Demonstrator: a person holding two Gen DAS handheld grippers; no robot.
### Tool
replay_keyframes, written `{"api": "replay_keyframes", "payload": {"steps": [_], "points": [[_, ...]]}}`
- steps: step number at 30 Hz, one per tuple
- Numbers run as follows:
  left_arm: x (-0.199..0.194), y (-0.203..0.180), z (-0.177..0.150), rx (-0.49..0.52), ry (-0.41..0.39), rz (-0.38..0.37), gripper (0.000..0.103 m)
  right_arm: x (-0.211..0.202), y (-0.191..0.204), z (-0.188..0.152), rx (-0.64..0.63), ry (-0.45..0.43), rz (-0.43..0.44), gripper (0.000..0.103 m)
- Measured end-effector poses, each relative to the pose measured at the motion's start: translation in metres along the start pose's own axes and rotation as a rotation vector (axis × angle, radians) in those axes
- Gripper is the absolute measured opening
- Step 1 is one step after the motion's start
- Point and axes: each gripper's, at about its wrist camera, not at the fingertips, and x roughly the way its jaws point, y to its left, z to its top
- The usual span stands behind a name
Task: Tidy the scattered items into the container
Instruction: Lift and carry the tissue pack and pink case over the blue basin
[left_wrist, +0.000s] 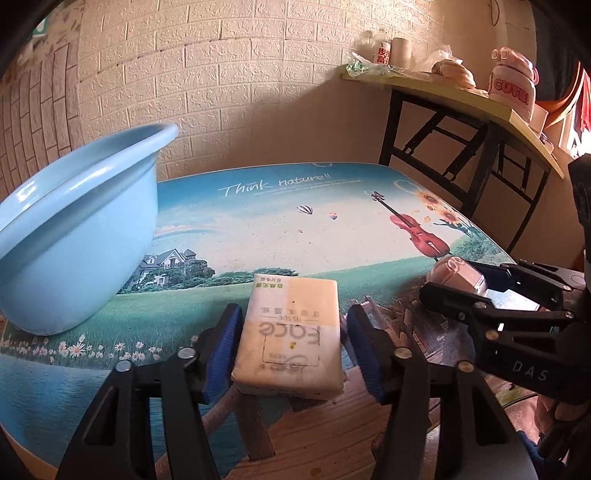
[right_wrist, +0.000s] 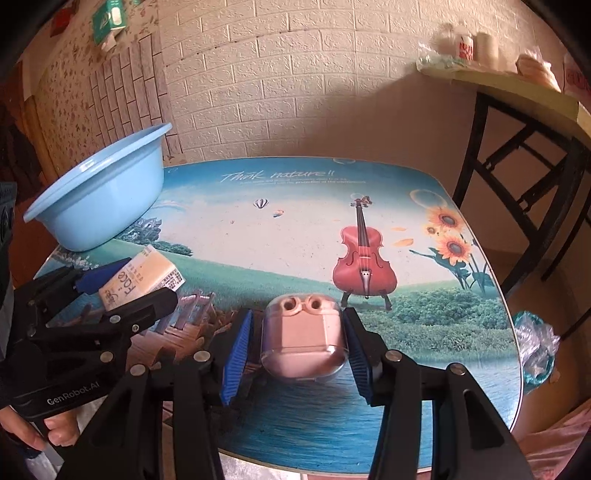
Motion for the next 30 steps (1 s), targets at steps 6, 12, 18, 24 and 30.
{"api": "replay_keyframes", "payload": {"steps": [6, 12, 18, 24, 30], "points": [[-0.004, 0.006, 0.001, -0.042, -0.007, -0.038, 0.044, -0.002, -0.007, -0.001, 0.035, -0.023, 0.018, 0.043], [-0.024, 0.008, 0.011, -0.046, -0.065, -0.045, 0.044, -0.014, -0.007, 0.007, 0.046, -0.056, 0.002, 0.043], [-0.053, 0.015, 0.028, -0.067, -0.128, -0.052, 0.044, -0.029, 0.002, 0.021, 0.037, -0.086, 0.001, 0.043], [-0.087, 0.034, 0.047, -0.113, -0.192, -0.043, 0.044, -0.042, 0.018, 0.042, 0.045, -0.106, 0.032, 0.043], [-0.118, 0.072, 0.079, -0.12, -0.229, 0.022, 0.044, -0.047, 0.053, 0.074, -0.002, -0.121, 0.09, 0.043]]}}
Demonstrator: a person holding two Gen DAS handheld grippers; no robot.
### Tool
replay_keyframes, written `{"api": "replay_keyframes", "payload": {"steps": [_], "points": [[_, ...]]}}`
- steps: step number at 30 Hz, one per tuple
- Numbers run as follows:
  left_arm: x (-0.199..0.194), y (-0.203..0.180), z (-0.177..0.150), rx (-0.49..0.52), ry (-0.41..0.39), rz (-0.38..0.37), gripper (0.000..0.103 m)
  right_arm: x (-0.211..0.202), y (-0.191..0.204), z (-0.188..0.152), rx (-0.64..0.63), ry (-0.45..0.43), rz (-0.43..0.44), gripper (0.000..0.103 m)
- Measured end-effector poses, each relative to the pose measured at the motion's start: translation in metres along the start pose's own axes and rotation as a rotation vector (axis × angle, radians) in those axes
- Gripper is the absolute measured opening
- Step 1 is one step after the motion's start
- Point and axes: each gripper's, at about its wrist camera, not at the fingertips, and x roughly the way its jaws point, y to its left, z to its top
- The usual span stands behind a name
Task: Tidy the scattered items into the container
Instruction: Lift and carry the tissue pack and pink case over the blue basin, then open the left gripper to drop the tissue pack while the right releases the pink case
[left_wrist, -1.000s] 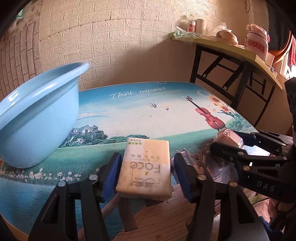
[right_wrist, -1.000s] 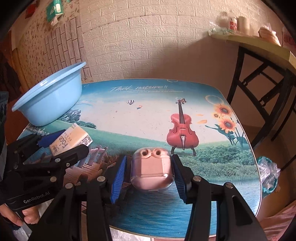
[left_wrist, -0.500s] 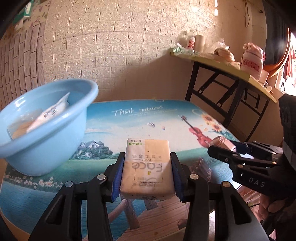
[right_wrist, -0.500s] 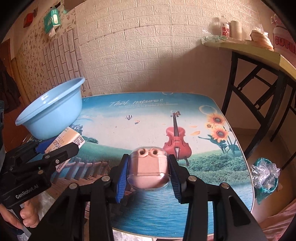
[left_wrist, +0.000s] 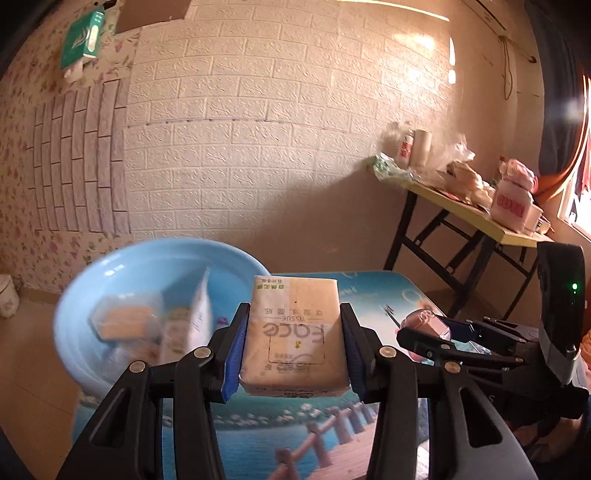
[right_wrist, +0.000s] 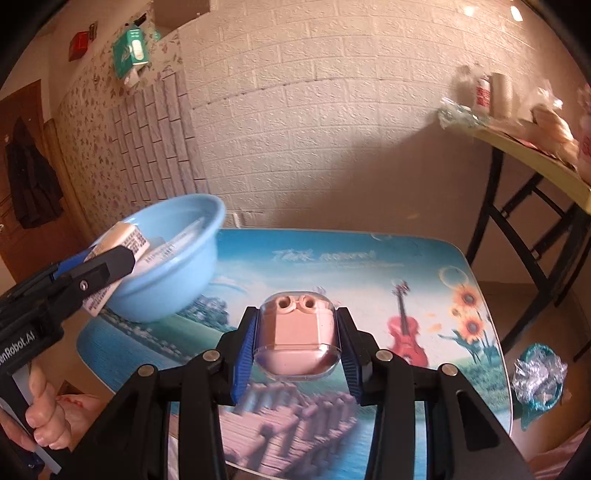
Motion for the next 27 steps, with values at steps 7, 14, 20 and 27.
{"api": "replay_keyframes", "payload": {"steps": [7, 14, 20, 27], "points": [[-0.02, 0.05, 0.041, 0.002, -0.042, 0.074, 0.044, 0.009, 0.06, 0.049, -0.061, -0.008, 0.12, 0.043], [-0.02, 0.095, 0.043, -0.021, -0.011, 0.138, 0.044, 0.035, 0.123, 0.084, -0.119, 0.016, 0.225, 0.043], [-0.002, 0.123, 0.033, -0.042, 0.048, 0.167, 0.044, 0.07, 0.14, 0.095, -0.128, 0.076, 0.218, 0.043], [0.015, 0.139, 0.029, -0.063, 0.078, 0.161, 0.044, 0.106, 0.153, 0.093, -0.143, 0.142, 0.203, 0.043]]}}
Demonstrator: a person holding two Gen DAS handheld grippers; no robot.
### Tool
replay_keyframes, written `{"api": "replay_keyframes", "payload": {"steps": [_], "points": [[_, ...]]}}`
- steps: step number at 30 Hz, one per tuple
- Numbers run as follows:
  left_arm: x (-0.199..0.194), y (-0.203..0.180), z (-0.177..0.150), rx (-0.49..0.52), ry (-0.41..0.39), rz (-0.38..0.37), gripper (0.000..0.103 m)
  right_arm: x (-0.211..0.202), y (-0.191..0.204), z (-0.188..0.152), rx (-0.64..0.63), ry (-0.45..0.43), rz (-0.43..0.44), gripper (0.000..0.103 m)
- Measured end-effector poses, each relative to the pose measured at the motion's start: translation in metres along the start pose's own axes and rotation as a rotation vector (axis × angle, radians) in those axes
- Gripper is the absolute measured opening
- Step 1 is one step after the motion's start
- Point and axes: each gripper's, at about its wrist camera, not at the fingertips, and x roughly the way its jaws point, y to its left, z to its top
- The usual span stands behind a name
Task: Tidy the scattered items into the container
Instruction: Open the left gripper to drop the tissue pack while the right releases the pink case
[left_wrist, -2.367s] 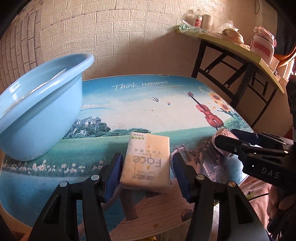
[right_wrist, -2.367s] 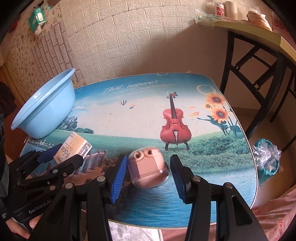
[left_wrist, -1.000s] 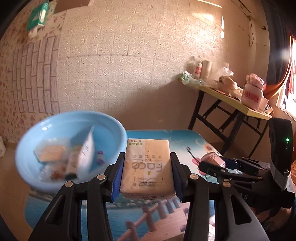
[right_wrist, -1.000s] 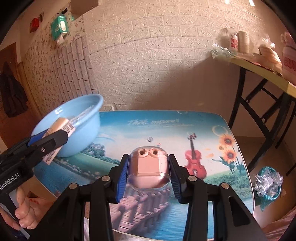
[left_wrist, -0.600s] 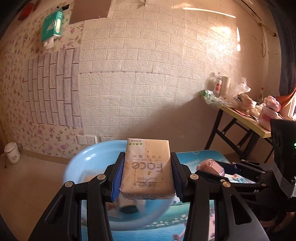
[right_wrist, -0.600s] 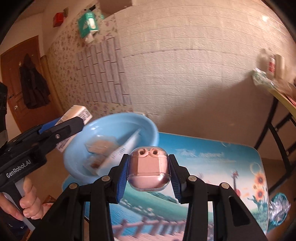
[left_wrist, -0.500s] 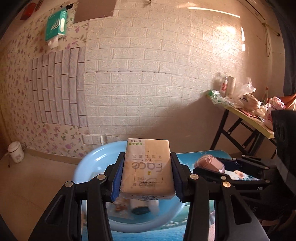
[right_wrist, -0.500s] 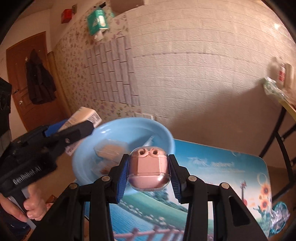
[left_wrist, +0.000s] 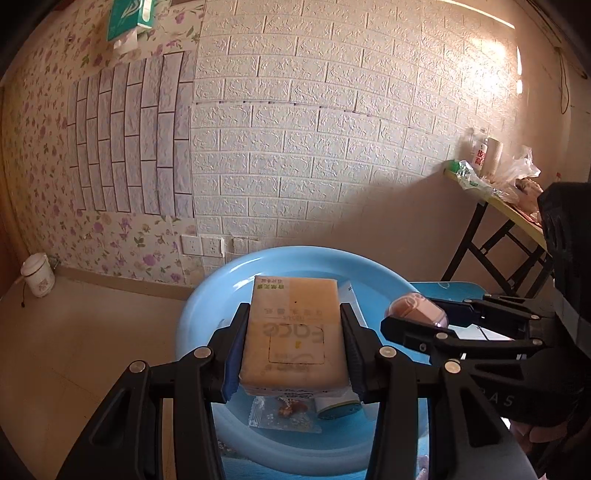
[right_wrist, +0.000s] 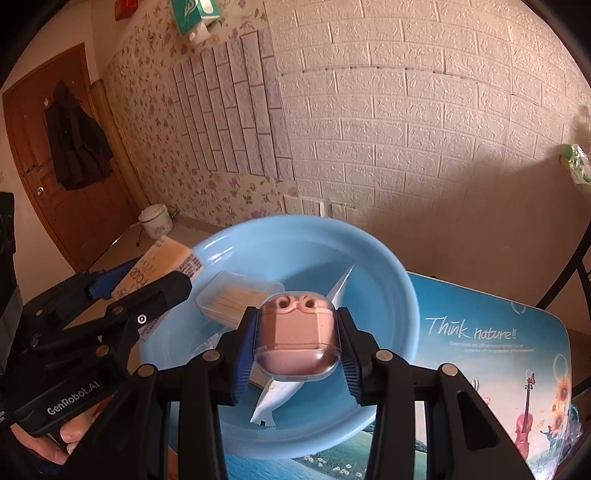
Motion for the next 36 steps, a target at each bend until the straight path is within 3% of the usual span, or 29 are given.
{"api": "replay_keyframes", "payload": {"steps": [9, 15, 18, 20, 22, 26, 31, 32, 34, 36], "points": [[0.027, 0.004, 0.003, 0.016, 0.045, 0.003, 0.044, 0.022, -0.004, -0.001, -0.006, 0.024, -0.023, 0.043], [0.039, 0.012, -0.003, 0.031, 0.072, 0.055, 0.047, 0.033, 0.001, -0.001, -0.027, 0.033, -0.031, 0.043], [0.047, 0.018, -0.005, 0.025, 0.105, 0.081, 0.06, 0.041, 0.001, -0.002, -0.036, 0.045, -0.039, 0.043], [0.049, 0.024, -0.005, 0.004, 0.118, 0.094, 0.075, 0.044, 0.0, -0.003, -0.033, 0.048, -0.038, 0.043], [0.045, 0.029, -0.005, -0.017, 0.109, 0.089, 0.08, 0.045, -0.001, -0.004, -0.03, 0.05, -0.039, 0.042], [0.033, 0.033, 0.0, -0.014, 0.065, 0.093, 0.086, 0.049, -0.003, -0.007, -0.031, 0.063, -0.049, 0.043], [0.029, 0.034, 0.003, -0.021, 0.059, 0.092, 0.087, 0.05, -0.003, -0.008, -0.032, 0.065, -0.023, 0.043], [0.028, 0.033, 0.003, -0.021, 0.057, 0.091, 0.087, 0.049, -0.002, -0.008, -0.037, 0.065, -0.024, 0.045], [0.026, 0.033, 0.005, -0.02, 0.054, 0.09, 0.089, 0.045, -0.002, -0.008, -0.05, 0.048, -0.054, 0.065], [0.024, 0.032, 0.006, -0.021, 0.05, 0.088, 0.09, 0.04, -0.005, -0.007, -0.059, 0.024, -0.075, 0.07]]}}
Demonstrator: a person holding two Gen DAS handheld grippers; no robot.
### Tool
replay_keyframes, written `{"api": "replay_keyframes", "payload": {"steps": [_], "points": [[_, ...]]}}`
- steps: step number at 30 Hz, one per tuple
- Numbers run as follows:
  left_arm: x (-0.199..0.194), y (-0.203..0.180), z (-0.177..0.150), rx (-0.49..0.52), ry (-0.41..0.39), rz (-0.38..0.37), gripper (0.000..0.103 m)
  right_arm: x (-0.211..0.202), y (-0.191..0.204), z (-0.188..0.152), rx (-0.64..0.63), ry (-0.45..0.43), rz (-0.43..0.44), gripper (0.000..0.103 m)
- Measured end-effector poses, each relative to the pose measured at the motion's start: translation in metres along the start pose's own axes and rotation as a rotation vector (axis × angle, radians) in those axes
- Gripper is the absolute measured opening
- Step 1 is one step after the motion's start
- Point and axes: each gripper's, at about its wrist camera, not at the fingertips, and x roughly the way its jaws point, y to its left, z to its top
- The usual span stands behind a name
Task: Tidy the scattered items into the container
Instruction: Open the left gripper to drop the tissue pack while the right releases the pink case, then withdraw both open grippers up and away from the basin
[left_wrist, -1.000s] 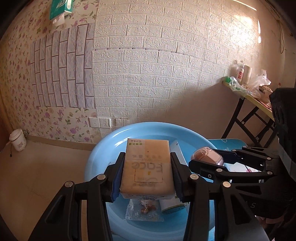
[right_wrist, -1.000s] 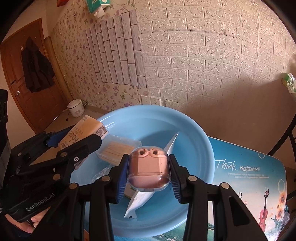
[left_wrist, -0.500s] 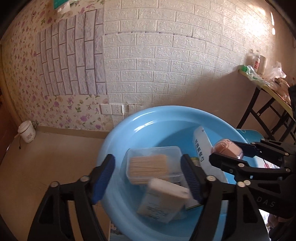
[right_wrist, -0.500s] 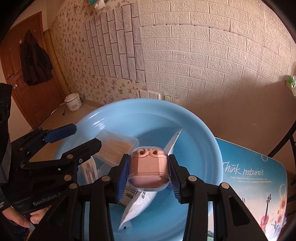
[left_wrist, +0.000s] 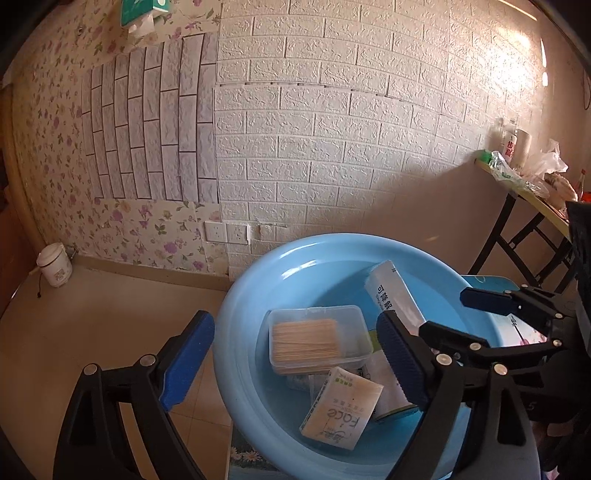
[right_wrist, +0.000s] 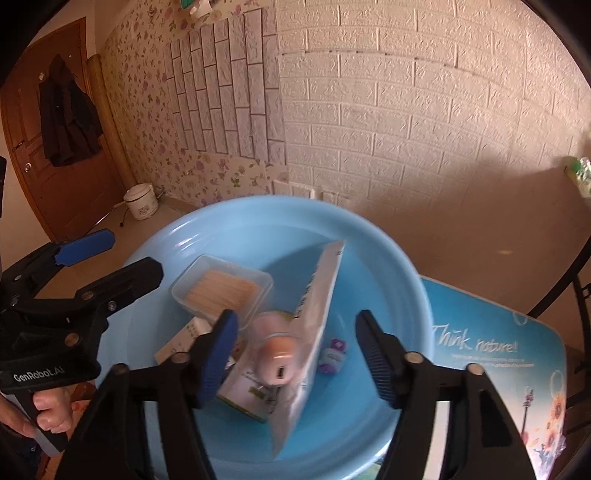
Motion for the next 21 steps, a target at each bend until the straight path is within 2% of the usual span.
{"api": "replay_keyframes", "payload": {"steps": [8, 15, 21], "points": [[-0.009, -0.004, 0.0, -0.024, 0.001, -0.016, 0.095, -0.026, -0.006, -0.01, 0.023, -0.039, 0.0, 0.07], [-0.025, -0.017, 0.007, 0.005, -0.022, -0.011, 0.098, -0.033, -0.002, -0.012, 0.006, -0.022, 0.002, 0.07], [-0.031, -0.025, 0.013, 0.025, 0.0, 0.028, 0.101, -0.032, 0.002, -0.009, 0.033, 0.029, 0.006, 0.07]]}}
